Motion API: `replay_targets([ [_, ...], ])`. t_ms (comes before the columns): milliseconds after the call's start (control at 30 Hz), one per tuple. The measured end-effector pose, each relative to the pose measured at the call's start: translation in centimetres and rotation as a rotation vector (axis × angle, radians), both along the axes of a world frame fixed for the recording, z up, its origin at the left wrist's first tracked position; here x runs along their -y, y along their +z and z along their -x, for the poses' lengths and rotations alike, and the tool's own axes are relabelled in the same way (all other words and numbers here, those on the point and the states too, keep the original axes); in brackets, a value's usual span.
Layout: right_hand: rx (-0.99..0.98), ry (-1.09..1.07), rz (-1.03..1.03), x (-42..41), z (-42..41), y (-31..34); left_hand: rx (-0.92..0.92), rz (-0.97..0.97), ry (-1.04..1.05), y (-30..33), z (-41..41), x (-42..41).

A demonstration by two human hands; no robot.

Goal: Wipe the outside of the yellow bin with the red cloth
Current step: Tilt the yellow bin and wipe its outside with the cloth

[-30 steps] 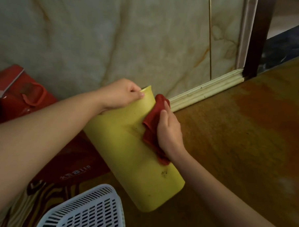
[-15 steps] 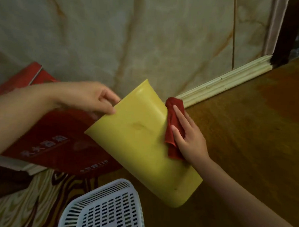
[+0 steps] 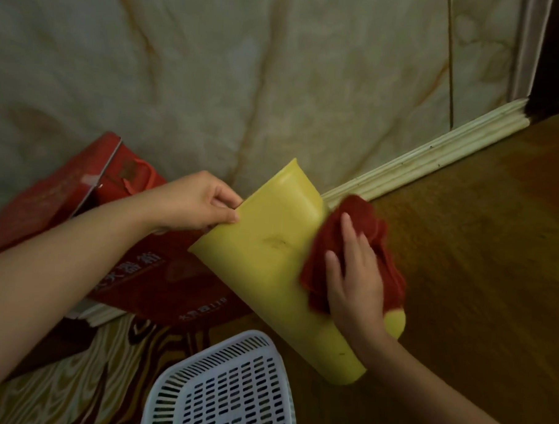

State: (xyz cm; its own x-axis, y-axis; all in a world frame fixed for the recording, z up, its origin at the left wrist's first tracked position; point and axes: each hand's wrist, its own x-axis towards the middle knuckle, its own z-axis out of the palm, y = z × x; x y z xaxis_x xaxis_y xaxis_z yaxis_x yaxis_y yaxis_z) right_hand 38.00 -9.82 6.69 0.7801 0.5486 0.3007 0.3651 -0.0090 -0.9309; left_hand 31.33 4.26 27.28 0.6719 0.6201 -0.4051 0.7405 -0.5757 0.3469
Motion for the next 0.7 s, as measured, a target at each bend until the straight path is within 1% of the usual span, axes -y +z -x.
replay_targets([
  [100,0.164,0.081,-0.176,-2.2,0.6,4.1,0.020,0.026,-0.012,0.1,-0.9,0.5],
  [167,0.259,0.113,-0.237,-2.9,-0.9,5.2,0.036,0.046,-0.002,0.1,-1.5,0.4],
  [233,0.424,0.004,-0.150,-3.5,-3.0,5.4,0.035,0.087,0.014,0.1,-2.1,0.0],
  [267,0.482,-0.051,-0.063,-3.8,-3.9,5.4,0.039,0.132,0.021,0.1,-2.4,-0.2],
  [300,0.496,-0.064,0.023,-4.1,-4.5,5.3,0.038,0.181,0.021,0.1,-2.6,-0.4],
  [367,0.461,0.002,0.123,-5.0,-4.6,5.2,-0.002,0.237,0.004,0.4,-2.8,-0.9],
  [400,0.462,0.029,0.145,-5.5,-4.2,5.0,-0.029,0.231,0.001,0.5,-2.8,-1.2],
  [500,0.528,0.066,0.173,-5.4,-3.4,2.6,-0.049,0.129,0.043,0.7,-2.1,-2.3],
  [600,0.516,0.123,0.178,-2.1,-3.5,-2.6,-0.033,0.035,0.066,0.4,-2.0,-2.6],
  [633,0.457,0.127,0.196,-0.4,-3.6,-4.7,-0.029,0.028,0.061,0.3,-2.2,-2.5],
  [700,0.199,0.102,0.257,3.1,-3.4,-7.8,-0.029,0.044,0.039,0.1,-2.8,-2.4],
])
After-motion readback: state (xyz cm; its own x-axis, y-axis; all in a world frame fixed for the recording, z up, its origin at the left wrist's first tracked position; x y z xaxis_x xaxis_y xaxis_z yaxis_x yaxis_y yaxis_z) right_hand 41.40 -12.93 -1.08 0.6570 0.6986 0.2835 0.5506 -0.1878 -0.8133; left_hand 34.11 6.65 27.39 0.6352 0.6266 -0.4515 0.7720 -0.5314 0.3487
